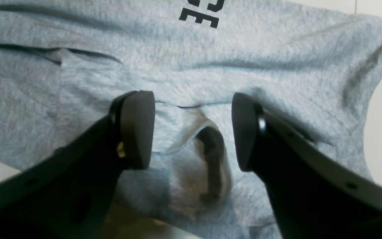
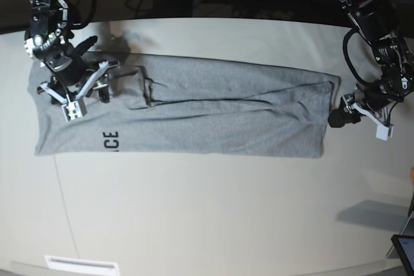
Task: Fold the T-shirt properly
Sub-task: 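Lower the left gripper to the strip's free end and grasp it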
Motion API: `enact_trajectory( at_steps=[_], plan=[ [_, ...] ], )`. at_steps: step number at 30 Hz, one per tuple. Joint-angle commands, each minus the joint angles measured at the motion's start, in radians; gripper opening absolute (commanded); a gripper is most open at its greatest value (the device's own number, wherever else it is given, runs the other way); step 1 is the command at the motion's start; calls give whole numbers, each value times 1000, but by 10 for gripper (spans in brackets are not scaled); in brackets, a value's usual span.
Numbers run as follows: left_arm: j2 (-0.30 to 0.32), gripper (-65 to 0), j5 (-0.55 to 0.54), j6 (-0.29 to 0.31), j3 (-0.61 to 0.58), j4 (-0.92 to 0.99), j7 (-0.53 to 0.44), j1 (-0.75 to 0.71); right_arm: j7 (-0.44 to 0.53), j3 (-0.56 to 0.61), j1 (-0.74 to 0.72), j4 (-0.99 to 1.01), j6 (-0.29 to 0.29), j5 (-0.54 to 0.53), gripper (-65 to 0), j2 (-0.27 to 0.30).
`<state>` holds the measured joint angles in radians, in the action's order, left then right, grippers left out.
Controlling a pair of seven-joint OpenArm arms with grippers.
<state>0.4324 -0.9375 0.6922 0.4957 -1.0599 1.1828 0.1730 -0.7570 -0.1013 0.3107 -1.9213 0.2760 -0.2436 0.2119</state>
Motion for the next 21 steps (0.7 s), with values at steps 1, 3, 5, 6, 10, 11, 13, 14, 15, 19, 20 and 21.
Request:
enact_trajectory(
  at_steps=[1,3,5,6,10,11,13,14,15,19,20,21],
  plan=[
    [21,-222,-19,6,-2,-4,-19,35,23,-4,-5,-16,-1,-6,-297,8],
    [23,-222,-19,6,-36,25,-20,40,23,-4,-5,-16,-1,-6,-297,8],
    [23,-222,-19,6,-71,42,-30,43,23,-2,-5,-16,-1,-6,-297,8],
    [21,-222,-19,6,-88,45,-45,49,23,-2,-5,-16,-1,-6,-297,8],
    [16,-222,-22,6,-151,74,-70,52,23,-2,-3,-16,-1,-6,-297,8],
    [9,-223,-22,6,-153,77,-70,52,23,-2,-3,-16,-1,-6,-297,8],
    [-2,-223,-21,6,-153,77,-70,52,23,-2,-3,-16,-1,-6,-297,8],
    [-4,-223,-21,6,-159,76,-70,52,23,-2,-3,-16,-1,-6,-297,8],
    [-7,-223,-21,6,-162,76,-70,52,23,-2,-3,-16,-1,-6,-297,8],
    [-25,-223,-21,6,-168,74,-70,47,23,-2,-3,-16,-1,-6,-297,8],
    [-28,-223,-21,6,-167,74,-70,47,23,-2,-3,-16,-1,-6,-297,8],
    [-28,-223,-21,6,-167,74,-70,47,23,-2,-3,-16,-1,-6,-297,8]
  ],
)
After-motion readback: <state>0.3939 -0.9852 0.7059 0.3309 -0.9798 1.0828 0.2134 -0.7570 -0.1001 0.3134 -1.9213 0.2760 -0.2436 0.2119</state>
